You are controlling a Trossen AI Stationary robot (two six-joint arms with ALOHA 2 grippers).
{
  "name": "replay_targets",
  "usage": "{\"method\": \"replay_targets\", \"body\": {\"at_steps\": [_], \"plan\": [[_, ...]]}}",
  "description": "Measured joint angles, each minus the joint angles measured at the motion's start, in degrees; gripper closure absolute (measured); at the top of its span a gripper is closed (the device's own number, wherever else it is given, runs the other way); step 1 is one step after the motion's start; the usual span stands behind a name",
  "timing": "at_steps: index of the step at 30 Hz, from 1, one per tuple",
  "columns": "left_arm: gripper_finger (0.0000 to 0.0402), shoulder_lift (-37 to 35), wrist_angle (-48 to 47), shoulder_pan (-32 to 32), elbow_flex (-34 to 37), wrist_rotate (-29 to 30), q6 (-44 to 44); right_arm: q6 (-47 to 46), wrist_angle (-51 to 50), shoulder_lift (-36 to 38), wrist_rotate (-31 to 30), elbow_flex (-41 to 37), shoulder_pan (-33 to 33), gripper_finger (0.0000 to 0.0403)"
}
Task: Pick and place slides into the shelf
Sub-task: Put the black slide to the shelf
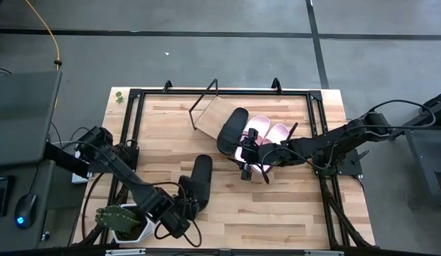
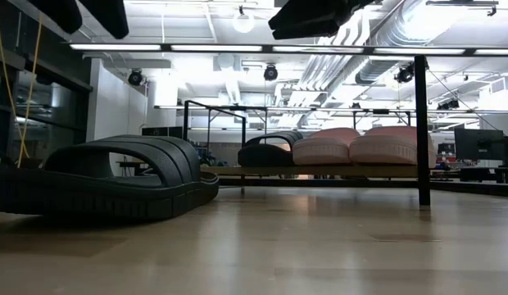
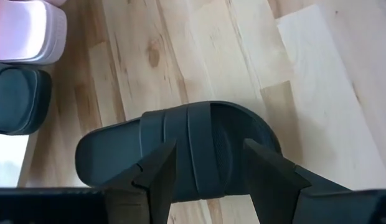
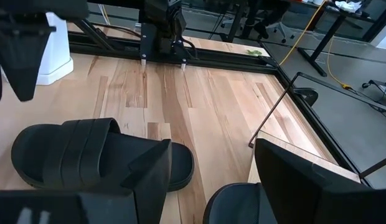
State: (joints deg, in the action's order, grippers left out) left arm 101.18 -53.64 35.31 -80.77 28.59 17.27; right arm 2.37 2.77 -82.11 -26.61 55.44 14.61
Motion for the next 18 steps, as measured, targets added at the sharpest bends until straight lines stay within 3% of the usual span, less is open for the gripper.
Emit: {"method": "replay_targets", "body": {"at_steps": [18], "plan": [[0.0236,7.89,1.61,2.23,-0.02,5.58,4.14,-0.94,-0.13,-0.02,-0.02,0.00,0.00,0.0181]]}}
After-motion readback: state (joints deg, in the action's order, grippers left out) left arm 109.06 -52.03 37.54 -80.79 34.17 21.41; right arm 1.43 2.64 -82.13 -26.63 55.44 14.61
